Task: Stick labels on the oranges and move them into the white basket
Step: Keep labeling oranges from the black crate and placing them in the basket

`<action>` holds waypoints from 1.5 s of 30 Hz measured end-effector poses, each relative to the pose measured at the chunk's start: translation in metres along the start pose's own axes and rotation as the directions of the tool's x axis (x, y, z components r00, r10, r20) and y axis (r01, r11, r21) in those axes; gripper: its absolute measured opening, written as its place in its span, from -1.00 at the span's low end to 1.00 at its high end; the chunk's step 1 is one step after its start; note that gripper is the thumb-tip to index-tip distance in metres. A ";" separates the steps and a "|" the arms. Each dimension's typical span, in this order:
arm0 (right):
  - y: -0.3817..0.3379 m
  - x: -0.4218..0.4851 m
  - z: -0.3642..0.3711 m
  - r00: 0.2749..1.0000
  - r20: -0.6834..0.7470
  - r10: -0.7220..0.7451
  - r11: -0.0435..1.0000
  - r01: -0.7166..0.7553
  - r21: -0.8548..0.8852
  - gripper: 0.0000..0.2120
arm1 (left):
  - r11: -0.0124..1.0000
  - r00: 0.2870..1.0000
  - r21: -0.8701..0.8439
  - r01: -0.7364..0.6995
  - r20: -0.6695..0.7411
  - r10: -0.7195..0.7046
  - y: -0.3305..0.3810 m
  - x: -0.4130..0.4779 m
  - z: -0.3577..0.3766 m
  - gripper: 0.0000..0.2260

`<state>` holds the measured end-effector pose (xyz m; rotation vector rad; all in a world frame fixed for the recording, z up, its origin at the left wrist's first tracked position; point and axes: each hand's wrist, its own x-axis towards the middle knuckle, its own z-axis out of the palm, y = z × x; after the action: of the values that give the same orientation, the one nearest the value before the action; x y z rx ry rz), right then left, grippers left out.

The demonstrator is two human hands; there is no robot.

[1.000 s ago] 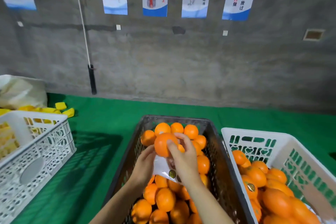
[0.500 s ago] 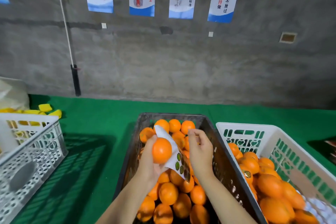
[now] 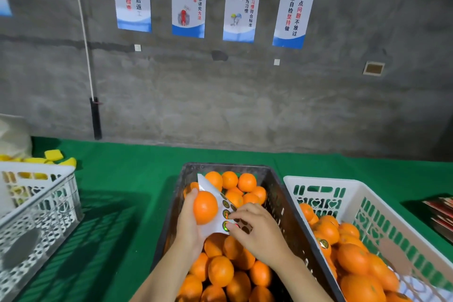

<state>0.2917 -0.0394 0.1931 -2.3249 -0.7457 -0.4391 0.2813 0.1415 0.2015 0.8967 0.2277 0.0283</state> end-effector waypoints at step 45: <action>-0.015 -0.006 0.018 0.952 -0.303 -0.048 0.999 0.044 -0.021 -0.79 | 0.872 0.998 0.485 0.063 -0.050 -0.045 -0.022 0.000 0.004 -0.28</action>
<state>0.2801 -0.0202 0.1842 -2.1867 -0.6475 -0.8037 0.2805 0.1245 0.1864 1.3956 0.3016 -0.0682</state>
